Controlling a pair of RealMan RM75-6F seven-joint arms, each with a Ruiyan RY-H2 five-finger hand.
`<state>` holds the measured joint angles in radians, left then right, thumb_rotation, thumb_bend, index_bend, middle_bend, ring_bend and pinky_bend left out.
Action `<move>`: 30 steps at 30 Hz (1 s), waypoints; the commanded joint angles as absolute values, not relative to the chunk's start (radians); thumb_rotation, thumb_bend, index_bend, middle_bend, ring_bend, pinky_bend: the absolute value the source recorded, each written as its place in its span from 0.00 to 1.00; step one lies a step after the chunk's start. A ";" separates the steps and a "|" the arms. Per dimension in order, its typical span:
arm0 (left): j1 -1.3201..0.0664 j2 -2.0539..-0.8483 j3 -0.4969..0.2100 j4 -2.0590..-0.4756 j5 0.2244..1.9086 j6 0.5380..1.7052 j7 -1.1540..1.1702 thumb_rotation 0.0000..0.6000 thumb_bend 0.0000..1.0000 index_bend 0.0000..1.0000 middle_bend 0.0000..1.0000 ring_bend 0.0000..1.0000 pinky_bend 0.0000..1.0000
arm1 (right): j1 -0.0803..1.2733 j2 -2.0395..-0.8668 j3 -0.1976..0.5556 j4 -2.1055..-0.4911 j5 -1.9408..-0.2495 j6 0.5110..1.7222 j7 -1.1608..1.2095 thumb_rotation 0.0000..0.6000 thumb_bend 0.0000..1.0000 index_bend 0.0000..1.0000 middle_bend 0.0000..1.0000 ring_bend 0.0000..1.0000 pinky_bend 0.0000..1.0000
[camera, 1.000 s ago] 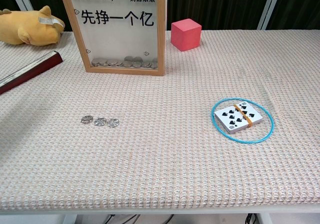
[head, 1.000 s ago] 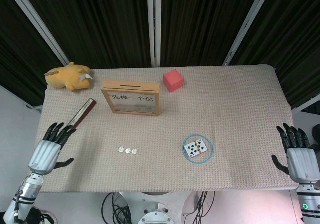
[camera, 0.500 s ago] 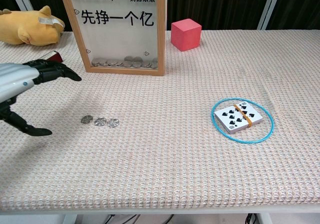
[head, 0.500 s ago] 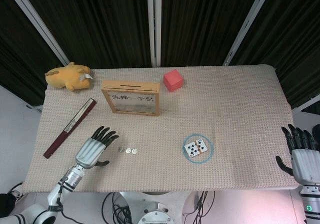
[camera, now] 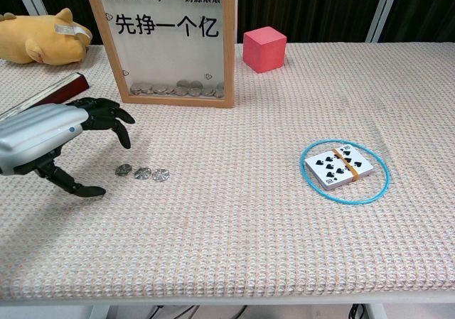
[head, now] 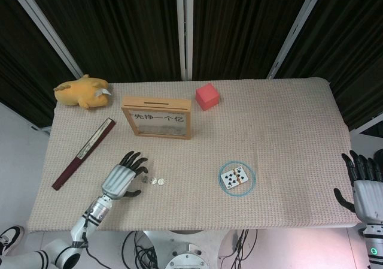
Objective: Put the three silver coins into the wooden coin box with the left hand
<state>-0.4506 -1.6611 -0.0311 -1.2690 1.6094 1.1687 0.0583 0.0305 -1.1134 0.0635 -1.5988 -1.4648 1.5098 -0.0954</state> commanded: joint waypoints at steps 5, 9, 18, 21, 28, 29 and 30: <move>-0.443 -1.711 -0.033 -1.214 1.599 1.210 0.054 1.00 0.20 0.44 0.19 0.02 0.00 | 0.024 -1.107 0.063 -1.596 -1.458 1.509 -0.082 1.00 0.24 0.00 0.00 0.00 0.00; -0.444 -1.710 -0.029 -1.215 1.586 1.201 0.055 1.00 0.21 0.44 0.19 0.02 0.00 | 0.025 -1.103 0.064 -1.597 -1.456 1.507 -0.083 1.00 0.24 0.00 0.00 0.00 0.00; -0.454 -1.715 -0.021 -1.207 1.574 1.188 0.054 1.00 0.21 0.44 0.19 0.02 0.00 | 0.029 -1.108 0.068 -1.603 -1.447 1.496 -0.094 1.00 0.27 0.00 0.00 0.00 0.00; -0.457 -1.718 -0.019 -1.203 1.571 1.185 0.054 1.00 0.21 0.45 0.19 0.02 0.00 | 0.028 -1.107 0.068 -1.602 -1.447 1.497 -0.092 1.00 0.26 0.00 0.00 0.00 0.00; -0.463 -1.730 -0.019 -1.187 1.560 1.178 0.044 1.00 0.22 0.46 0.19 0.02 0.00 | 0.026 -1.106 0.069 -1.603 -1.436 1.493 -0.096 1.00 0.26 0.00 0.00 0.00 0.00; -0.465 -1.732 -0.019 -1.184 1.559 1.176 0.043 1.00 0.22 0.46 0.19 0.02 0.00 | 0.025 -1.104 0.070 -1.604 -1.435 1.494 -0.097 1.00 0.26 0.00 0.00 0.00 0.00; -0.466 -1.733 -0.019 -1.182 1.558 1.174 0.041 1.00 0.22 0.46 0.19 0.02 0.00 | 0.024 -1.103 0.070 -1.605 -1.435 1.494 -0.097 1.00 0.27 0.00 0.00 0.00 0.00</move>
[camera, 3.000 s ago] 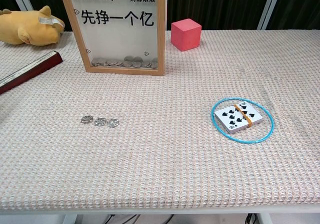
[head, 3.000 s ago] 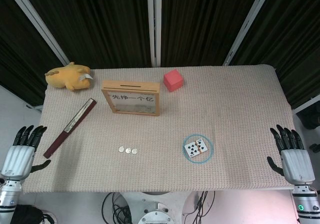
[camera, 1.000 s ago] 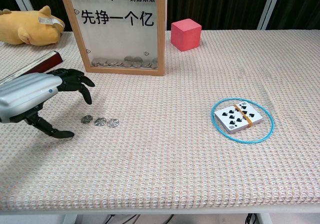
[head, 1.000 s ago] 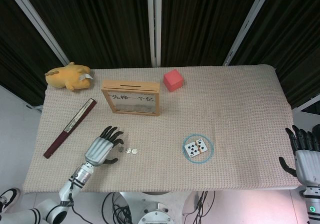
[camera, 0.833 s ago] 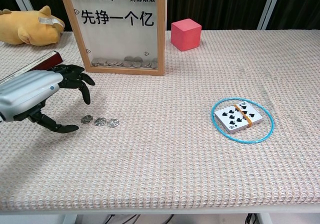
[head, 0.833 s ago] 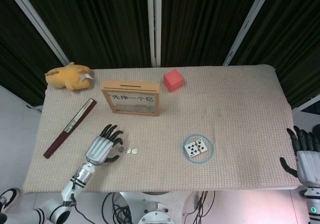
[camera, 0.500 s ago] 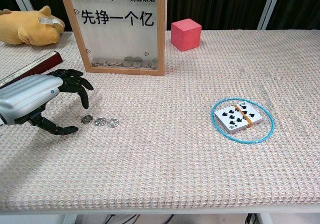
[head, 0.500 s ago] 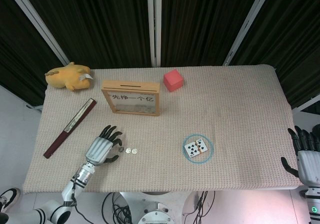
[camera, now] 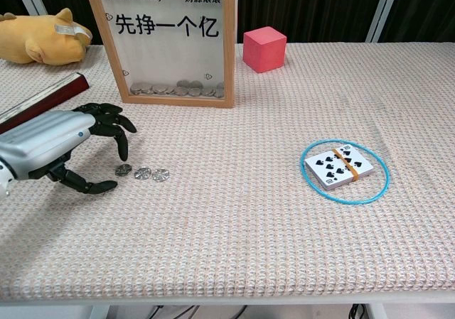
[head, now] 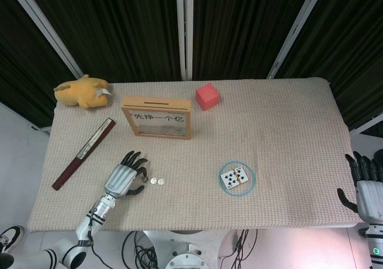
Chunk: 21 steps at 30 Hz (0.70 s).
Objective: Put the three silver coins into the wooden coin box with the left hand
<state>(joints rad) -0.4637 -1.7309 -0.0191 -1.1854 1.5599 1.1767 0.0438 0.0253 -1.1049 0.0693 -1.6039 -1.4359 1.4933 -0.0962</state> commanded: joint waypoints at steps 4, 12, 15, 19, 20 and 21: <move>-0.467 -1.740 -0.017 -1.171 1.553 1.171 0.039 1.00 0.23 0.46 0.19 0.02 0.00 | 0.022 -1.101 0.070 -1.605 -1.432 1.495 -0.095 1.00 0.26 0.00 0.00 0.00 0.00; -0.470 -1.743 -0.012 -1.167 1.547 1.165 0.031 1.00 0.23 0.46 0.19 0.02 0.00 | 0.022 -1.101 0.069 -1.604 -1.430 1.490 -0.094 1.00 0.26 0.00 0.00 0.00 0.00; -0.473 -1.742 -0.013 -1.168 1.545 1.165 0.030 1.00 0.23 0.46 0.19 0.02 0.00 | 0.023 -1.102 0.068 -1.604 -1.430 1.485 -0.096 1.00 0.27 0.00 0.00 0.00 0.00; -0.474 -1.741 -0.009 -1.166 1.539 1.155 0.029 1.00 0.23 0.46 0.19 0.02 0.00 | 0.023 -1.103 0.068 -1.603 -1.428 1.485 -0.097 1.00 0.26 0.00 0.00 0.00 0.00; -0.474 -1.742 -0.009 -1.164 1.538 1.155 0.029 1.00 0.23 0.46 0.19 0.02 0.00 | 0.023 -1.103 0.069 -1.603 -1.427 1.484 -0.096 1.00 0.27 0.00 0.00 0.00 0.00; -0.473 -1.742 -0.009 -1.163 1.537 1.156 0.028 1.00 0.23 0.46 0.19 0.02 0.00 | 0.023 -1.104 0.069 -1.601 -1.427 1.484 -0.095 1.00 0.27 0.00 0.00 0.00 0.00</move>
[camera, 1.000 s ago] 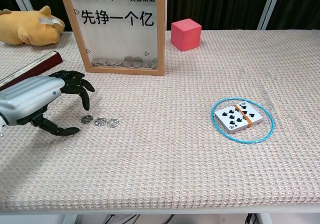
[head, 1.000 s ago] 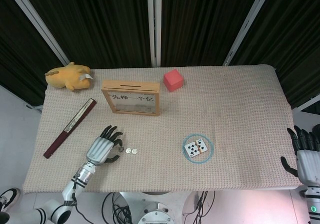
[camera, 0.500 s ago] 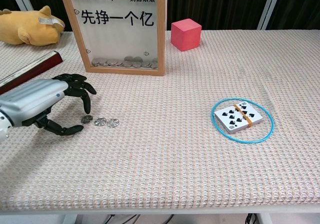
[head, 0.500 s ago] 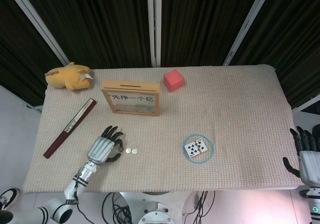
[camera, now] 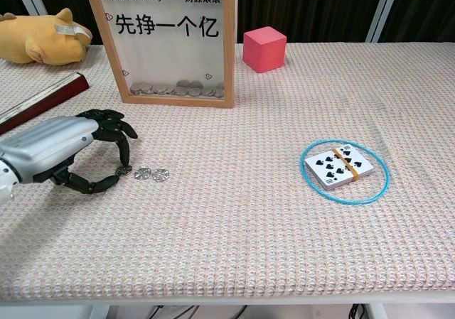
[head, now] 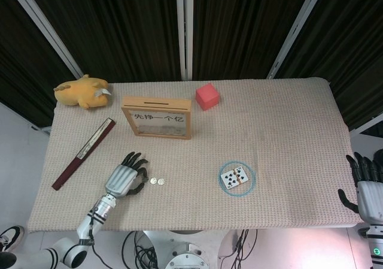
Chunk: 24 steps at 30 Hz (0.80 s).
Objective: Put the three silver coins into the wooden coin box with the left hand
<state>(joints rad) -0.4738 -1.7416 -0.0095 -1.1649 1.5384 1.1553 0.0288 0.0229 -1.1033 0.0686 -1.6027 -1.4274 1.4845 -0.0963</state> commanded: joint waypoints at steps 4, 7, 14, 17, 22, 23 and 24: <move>-0.474 -1.742 -0.006 -1.161 1.535 1.153 0.020 1.00 0.23 0.46 0.19 0.02 0.00 | 0.024 -1.111 0.066 -1.593 -1.427 1.478 -0.091 1.00 0.27 0.00 0.00 0.00 0.00; -0.477 -1.740 -0.004 -1.162 1.537 1.150 0.019 1.00 0.23 0.46 0.19 0.02 0.00 | 0.025 -1.115 0.066 -1.589 -1.429 1.478 -0.091 1.00 0.28 0.00 0.00 0.00 0.00; -0.489 -1.732 0.004 -1.171 1.546 1.136 0.017 1.00 0.24 0.46 0.19 0.02 0.00 | 0.025 -1.118 0.066 -1.587 -1.433 1.480 -0.093 1.00 0.28 0.00 0.00 0.00 0.00; -0.492 -1.729 0.005 -1.172 1.546 1.133 0.012 1.00 0.23 0.45 0.19 0.02 0.00 | 0.025 -1.119 0.066 -1.585 -1.431 1.479 -0.091 1.00 0.28 0.00 0.00 0.00 0.00; -0.496 -1.727 0.009 -1.173 1.548 1.127 0.004 1.00 0.23 0.42 0.19 0.02 0.00 | 0.025 -1.121 0.066 -1.580 -1.431 1.477 -0.088 1.00 0.28 0.00 0.00 0.00 0.00; -0.497 -1.727 0.010 -1.174 1.549 1.127 0.002 1.00 0.23 0.41 0.19 0.02 0.00 | 0.026 -1.121 0.066 -1.579 -1.431 1.477 -0.087 1.00 0.28 0.00 0.00 0.00 0.00; -0.497 -1.726 0.011 -1.174 1.550 1.127 0.001 1.00 0.23 0.40 0.19 0.02 0.00 | 0.026 -1.121 0.066 -1.578 -1.431 1.476 -0.086 1.00 0.28 0.00 0.00 0.00 0.00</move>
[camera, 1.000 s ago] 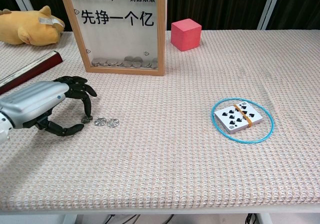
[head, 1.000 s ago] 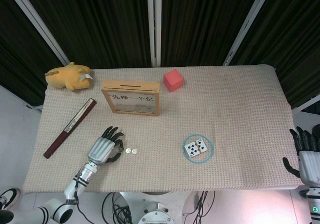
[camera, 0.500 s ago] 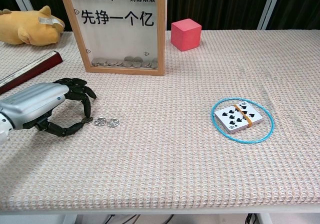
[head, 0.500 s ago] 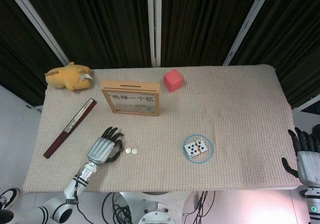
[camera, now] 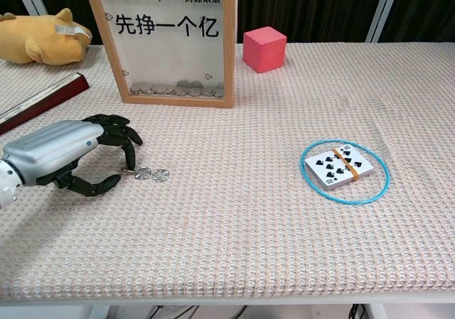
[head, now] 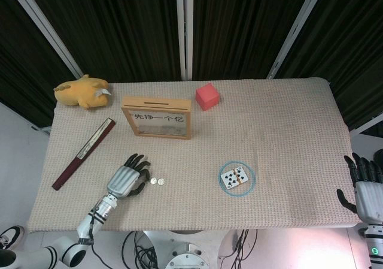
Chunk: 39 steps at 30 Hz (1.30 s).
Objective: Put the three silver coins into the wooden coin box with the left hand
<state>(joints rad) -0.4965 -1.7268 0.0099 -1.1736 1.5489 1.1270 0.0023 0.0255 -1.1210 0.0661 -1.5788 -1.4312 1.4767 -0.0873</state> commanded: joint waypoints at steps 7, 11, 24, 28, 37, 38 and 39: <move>-0.502 -1.726 0.011 -1.175 1.550 1.125 -0.006 1.00 0.23 0.38 0.19 0.02 0.00 | 0.025 -1.122 0.067 -1.571 -1.429 1.475 -0.080 1.00 0.28 0.00 0.00 0.00 0.00; -0.502 -1.738 0.008 -1.163 1.550 1.131 -0.013 1.00 0.23 0.40 0.19 0.02 0.00 | 0.025 -1.123 0.066 -1.569 -1.429 1.474 -0.078 1.00 0.28 0.00 0.00 0.00 0.00; -0.501 -1.771 0.004 -1.107 1.565 1.168 -0.053 1.00 0.23 0.47 0.21 0.02 0.00 | 0.027 -1.124 0.067 -1.564 -1.424 1.466 -0.075 1.00 0.28 0.00 0.00 0.00 0.00; -0.499 -1.787 0.001 -1.083 1.569 1.184 -0.071 1.00 0.23 0.47 0.22 0.02 0.00 | 0.026 -1.124 0.067 -1.562 -1.422 1.465 -0.073 1.00 0.28 0.00 0.00 0.00 0.00; -0.498 -1.820 0.000 -1.020 1.587 1.219 -0.105 1.00 0.27 0.46 0.23 0.02 0.00 | 0.026 -1.122 0.066 -1.561 -1.418 1.460 -0.071 1.00 0.28 0.00 0.00 0.00 0.00; -0.499 -1.820 0.001 -1.019 1.586 1.219 -0.105 1.00 0.28 0.46 0.23 0.02 0.00 | 0.026 -1.122 0.066 -1.561 -1.418 1.460 -0.071 1.00 0.28 0.00 0.00 0.00 0.00; -0.499 -1.820 0.000 -1.019 1.586 1.219 -0.106 1.00 0.29 0.47 0.24 0.02 0.00 | 0.026 -1.122 0.066 -1.560 -1.418 1.459 -0.071 1.00 0.28 0.00 0.00 0.00 0.00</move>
